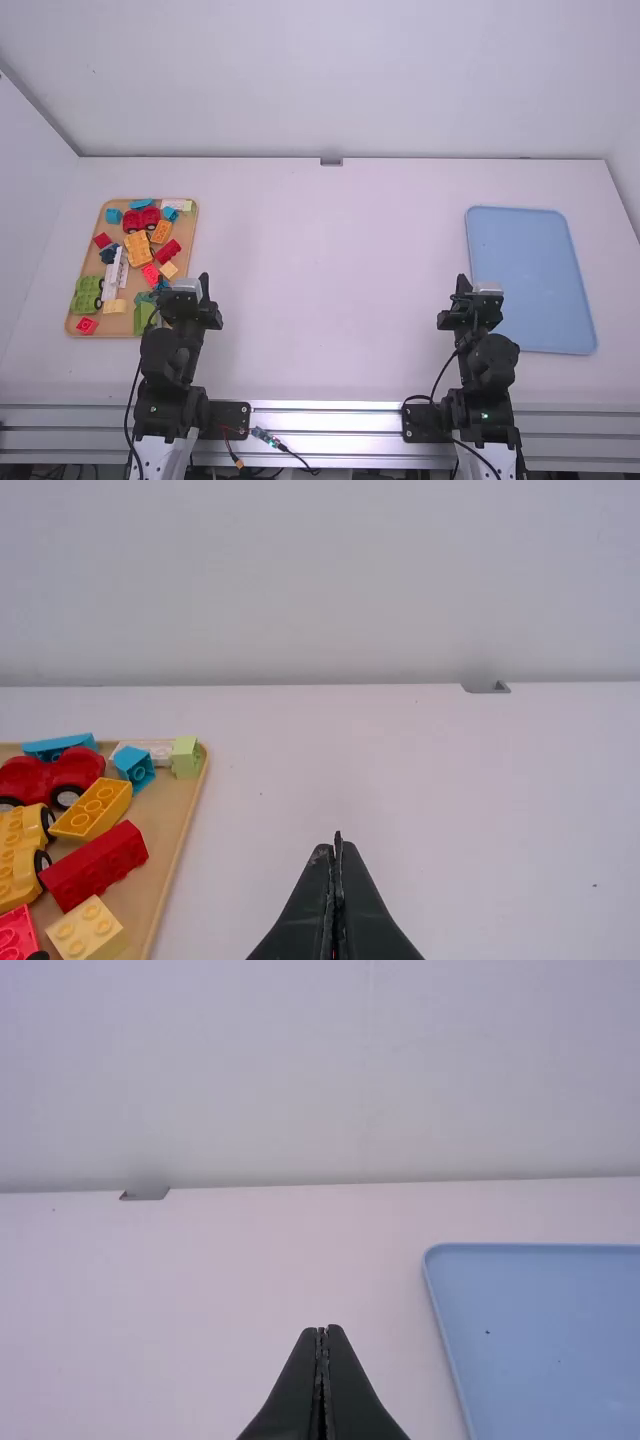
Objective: Assemble lego blocks to make yellow taxi
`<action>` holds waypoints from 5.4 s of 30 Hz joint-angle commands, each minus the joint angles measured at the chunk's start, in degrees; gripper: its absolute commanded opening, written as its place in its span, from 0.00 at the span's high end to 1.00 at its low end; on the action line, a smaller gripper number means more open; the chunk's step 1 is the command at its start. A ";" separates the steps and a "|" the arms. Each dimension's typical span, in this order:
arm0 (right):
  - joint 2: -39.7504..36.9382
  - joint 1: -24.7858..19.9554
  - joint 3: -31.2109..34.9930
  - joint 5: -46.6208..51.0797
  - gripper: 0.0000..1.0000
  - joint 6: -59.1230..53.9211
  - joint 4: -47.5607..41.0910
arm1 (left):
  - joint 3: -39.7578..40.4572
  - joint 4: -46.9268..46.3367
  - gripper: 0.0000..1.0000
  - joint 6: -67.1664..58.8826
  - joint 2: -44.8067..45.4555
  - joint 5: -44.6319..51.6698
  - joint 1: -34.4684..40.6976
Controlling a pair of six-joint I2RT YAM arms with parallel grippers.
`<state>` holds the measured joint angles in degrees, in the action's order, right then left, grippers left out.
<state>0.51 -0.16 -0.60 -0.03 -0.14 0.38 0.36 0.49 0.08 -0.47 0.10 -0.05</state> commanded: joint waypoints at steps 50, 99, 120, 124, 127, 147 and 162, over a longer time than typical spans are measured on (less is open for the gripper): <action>41.95 3.52 -33.42 -6.22 0.31 -1.32 -4.41 | 22.13 8.80 0.31 7.07 -34.32 3.36 1.61; 63.14 6.23 -48.19 -8.94 0.00 -3.08 -6.86 | 64.19 -13.53 0.01 9.53 -80.83 -6.75 -10.86; 63.14 6.23 -48.19 -9.11 0.00 -2.64 -6.84 | 91.08 -39.04 0.01 6.99 -111.10 -1.01 -28.72; 63.14 6.23 -48.19 -9.14 0.00 -2.64 -6.86 | 89.68 -39.26 0.01 6.91 -111.12 -0.52 -30.97; 63.14 6.23 -48.19 -9.14 0.00 -2.67 -6.84 | 87.86 -38.99 0.00 6.21 -111.12 0.24 -32.37; 63.14 6.23 -48.19 -9.09 0.00 -2.69 -6.64 | 74.44 -24.30 0.19 0.50 -111.12 2.03 -32.94; 63.21 6.23 -48.19 -9.09 0.00 -2.84 -6.43 | 70.38 -20.41 0.18 -0.11 -111.12 -2.62 -33.00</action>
<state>63.31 5.78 -46.46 -8.88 -3.09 -6.20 71.09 -19.99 0.12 -111.53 -1.54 -32.84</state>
